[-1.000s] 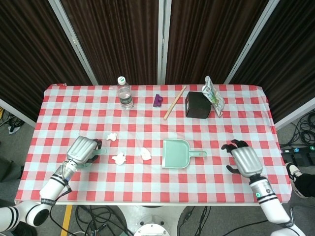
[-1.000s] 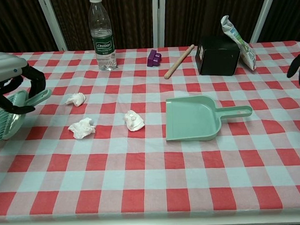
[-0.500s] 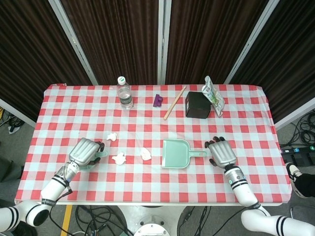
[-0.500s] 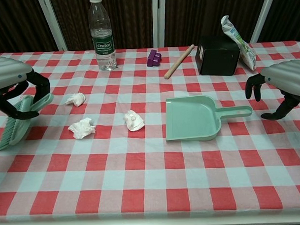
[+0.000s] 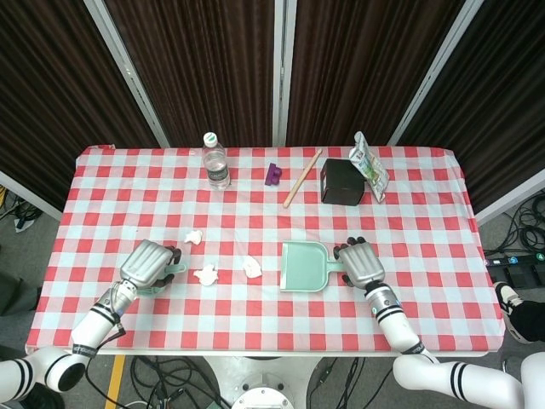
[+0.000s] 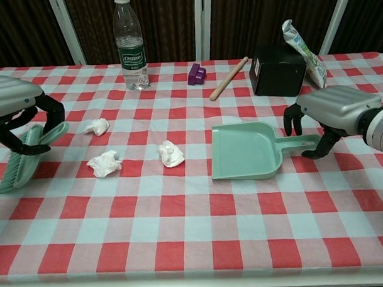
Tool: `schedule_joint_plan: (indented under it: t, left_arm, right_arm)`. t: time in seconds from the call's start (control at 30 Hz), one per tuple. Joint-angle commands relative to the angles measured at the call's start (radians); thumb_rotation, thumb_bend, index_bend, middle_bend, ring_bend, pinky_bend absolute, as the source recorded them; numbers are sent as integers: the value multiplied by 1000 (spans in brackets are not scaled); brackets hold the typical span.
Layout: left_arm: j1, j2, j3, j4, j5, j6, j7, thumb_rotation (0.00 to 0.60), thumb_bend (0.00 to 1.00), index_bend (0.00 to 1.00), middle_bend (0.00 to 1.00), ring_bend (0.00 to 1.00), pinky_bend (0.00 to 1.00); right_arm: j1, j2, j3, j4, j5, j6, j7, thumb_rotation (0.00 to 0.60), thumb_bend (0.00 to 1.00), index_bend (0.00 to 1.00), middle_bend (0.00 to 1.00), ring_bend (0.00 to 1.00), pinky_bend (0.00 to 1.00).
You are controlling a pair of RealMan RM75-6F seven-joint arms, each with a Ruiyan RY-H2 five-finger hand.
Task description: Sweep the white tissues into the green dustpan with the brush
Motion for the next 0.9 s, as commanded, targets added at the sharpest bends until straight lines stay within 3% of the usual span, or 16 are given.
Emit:
schedule_joint_plan:
  t: [0.03,0.5,0.77,0.9]
  left_arm:
    - [2,1,-1,1,1,-4,-1,600,411,564,584,791,935]
    - [12,-4,-9,14,17,-15,-9,600,412,564,584,791,935]
    - [12,-3,-17,24,27,-20,-27,600,413,564,584,791,934]
    - [8,-8,-28,49,41,-21,-66,600,415,564,584,789,934]
  right_arm:
    - [9,-5,-4,1,12,-2,-4,600,164,420,419,228,255]
    - [47,-30,-12,13,60,13,-13,600,235,459,440,244,254]
    - [73,-31,-4,18,67,18,-11,600,427,598,525,329,281]
    - [97,16,2,-24,76,-1,-28,600,467,633,546,344,282]
